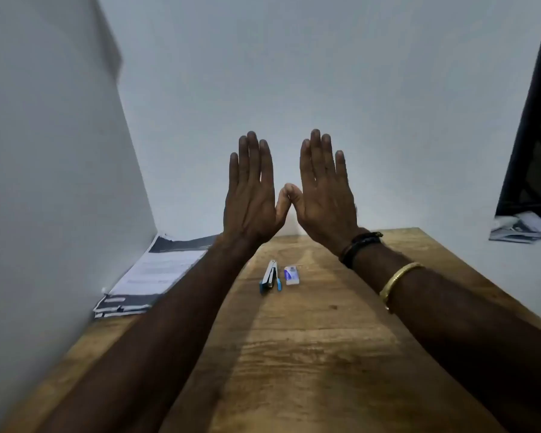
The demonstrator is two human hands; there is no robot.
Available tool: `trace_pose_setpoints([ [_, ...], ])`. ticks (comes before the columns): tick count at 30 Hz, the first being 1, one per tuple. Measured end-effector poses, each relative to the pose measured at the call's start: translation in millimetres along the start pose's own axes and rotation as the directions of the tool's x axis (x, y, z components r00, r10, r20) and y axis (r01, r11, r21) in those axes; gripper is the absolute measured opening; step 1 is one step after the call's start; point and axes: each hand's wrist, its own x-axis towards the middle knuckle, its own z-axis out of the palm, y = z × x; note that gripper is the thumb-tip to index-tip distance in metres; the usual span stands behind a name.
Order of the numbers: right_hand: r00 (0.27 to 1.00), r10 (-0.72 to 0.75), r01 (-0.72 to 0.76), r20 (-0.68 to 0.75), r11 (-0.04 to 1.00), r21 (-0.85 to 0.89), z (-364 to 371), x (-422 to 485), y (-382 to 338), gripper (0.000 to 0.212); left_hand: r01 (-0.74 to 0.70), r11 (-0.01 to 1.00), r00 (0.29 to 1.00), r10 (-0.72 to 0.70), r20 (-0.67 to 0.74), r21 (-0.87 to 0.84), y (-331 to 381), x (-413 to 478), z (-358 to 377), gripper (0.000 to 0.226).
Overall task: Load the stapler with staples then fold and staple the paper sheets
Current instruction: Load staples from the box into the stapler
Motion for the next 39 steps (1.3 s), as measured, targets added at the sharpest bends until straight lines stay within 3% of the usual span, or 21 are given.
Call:
trace_pose_setpoints([
  [3,0.991,0.012,-0.026,0.131,0.993,0.112,2.7,-13.2,-7.0,0.060,0.002,0.998,0.982,0.008,0.191,-0.055,-3.0,-15.9,-1.2,0.069],
  [5,0.965,0.033,-0.087,0.261,0.976,0.200,8.8,-26.4,-11.6,0.047,0.096,0.990,0.933,-0.054,0.355,-0.102,-6.1,-31.3,1.5,0.058],
  [9,0.830,0.003,-0.169,0.557,0.954,0.248,17.4,-52.8,-19.0,0.026,0.249,0.965,0.735,-0.128,0.666,-0.088,-15.4,-62.8,5.9,0.051],
  [13,0.719,-0.007,-0.191,0.695,0.959,0.208,27.6,-76.9,-25.1,0.018,0.326,0.940,0.580,-0.113,0.806,-0.103,-16.2,-86.1,8.6,0.048],
  [15,0.711,0.019,-0.226,0.703,0.953,0.203,30.2,-85.0,-25.9,0.017,0.338,0.932,0.586,-0.098,0.804,-0.134,-13.4,-92.4,11.2,0.041],
  [18,0.724,0.045,-0.242,0.689,0.951,0.192,38.2,-88.4,-27.7,0.017,0.328,0.935,0.609,-0.100,0.787,-0.135,-15.3,-94.4,22.2,0.009],
  [24,0.780,0.077,-0.242,0.621,0.953,0.185,49.2,-90.9,-26.5,0.022,0.453,0.854,0.753,-0.211,0.624,-0.258,-15.0,-103.8,41.4,0.030],
  [29,0.852,0.070,-0.241,0.519,0.933,0.269,57.9,-87.1,-26.3,0.040,0.501,0.771,0.801,-0.241,0.548,-0.394,-15.1,-106.8,50.6,0.027],
  [33,0.893,0.055,-0.228,0.446,0.910,0.345,63.1,-81.1,-26.1,0.022,0.486,0.736,0.843,-0.254,0.473,-0.471,-16.2,-110.5,59.9,0.025],
  [39,0.918,0.055,-0.228,0.392,0.883,0.409,68.3,-71.9,-26.5,0.014,0.525,0.504,0.850,-0.362,0.384,-0.686,-26.6,-103.1,65.9,0.017],
])
